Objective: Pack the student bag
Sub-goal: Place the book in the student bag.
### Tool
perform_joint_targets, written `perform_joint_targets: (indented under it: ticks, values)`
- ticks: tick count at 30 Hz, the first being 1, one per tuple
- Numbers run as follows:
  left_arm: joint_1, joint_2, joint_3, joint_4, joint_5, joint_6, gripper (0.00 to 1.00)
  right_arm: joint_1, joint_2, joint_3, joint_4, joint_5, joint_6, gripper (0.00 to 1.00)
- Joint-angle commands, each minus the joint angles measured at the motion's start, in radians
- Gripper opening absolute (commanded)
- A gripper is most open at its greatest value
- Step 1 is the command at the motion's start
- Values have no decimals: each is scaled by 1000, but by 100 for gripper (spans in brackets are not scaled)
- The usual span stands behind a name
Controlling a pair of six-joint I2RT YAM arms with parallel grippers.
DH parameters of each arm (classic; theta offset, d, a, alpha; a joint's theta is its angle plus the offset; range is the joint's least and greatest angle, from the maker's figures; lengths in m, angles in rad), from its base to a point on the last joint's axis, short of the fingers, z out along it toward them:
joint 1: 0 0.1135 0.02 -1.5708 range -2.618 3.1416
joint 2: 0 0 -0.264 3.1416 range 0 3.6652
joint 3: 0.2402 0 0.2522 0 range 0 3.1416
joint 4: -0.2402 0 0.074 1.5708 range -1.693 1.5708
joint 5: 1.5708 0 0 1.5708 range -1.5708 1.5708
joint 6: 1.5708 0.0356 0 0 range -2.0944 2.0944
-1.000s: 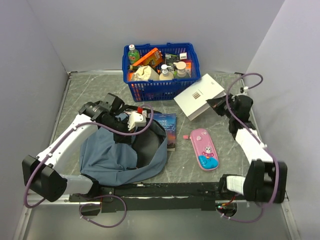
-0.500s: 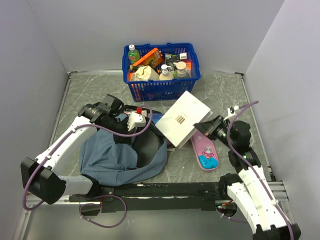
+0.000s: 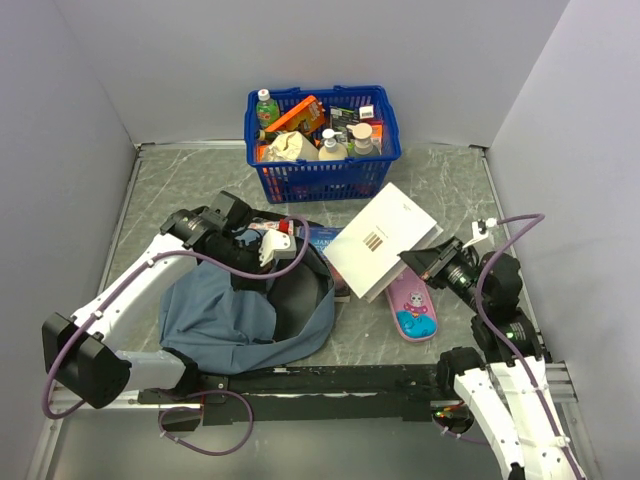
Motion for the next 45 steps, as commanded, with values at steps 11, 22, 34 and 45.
perform_joint_targets:
  ticks: [11, 22, 34, 45]
  values:
    - [-18, 1, 9, 97, -46, -103, 1, 31, 90, 73, 95, -129, 12, 0]
    - [-18, 32, 74, 120, -55, -123, 1, 294, 299, 65, 146, -97, -3, 0]
    - [-23, 1, 247, 25, -7, -90, 1, 518, 552, 53, 290, -52, 53, 0]
    - [-43, -19, 106, -43, 13, 29, 1, 656, 840, 163, 553, -72, 181, 0]
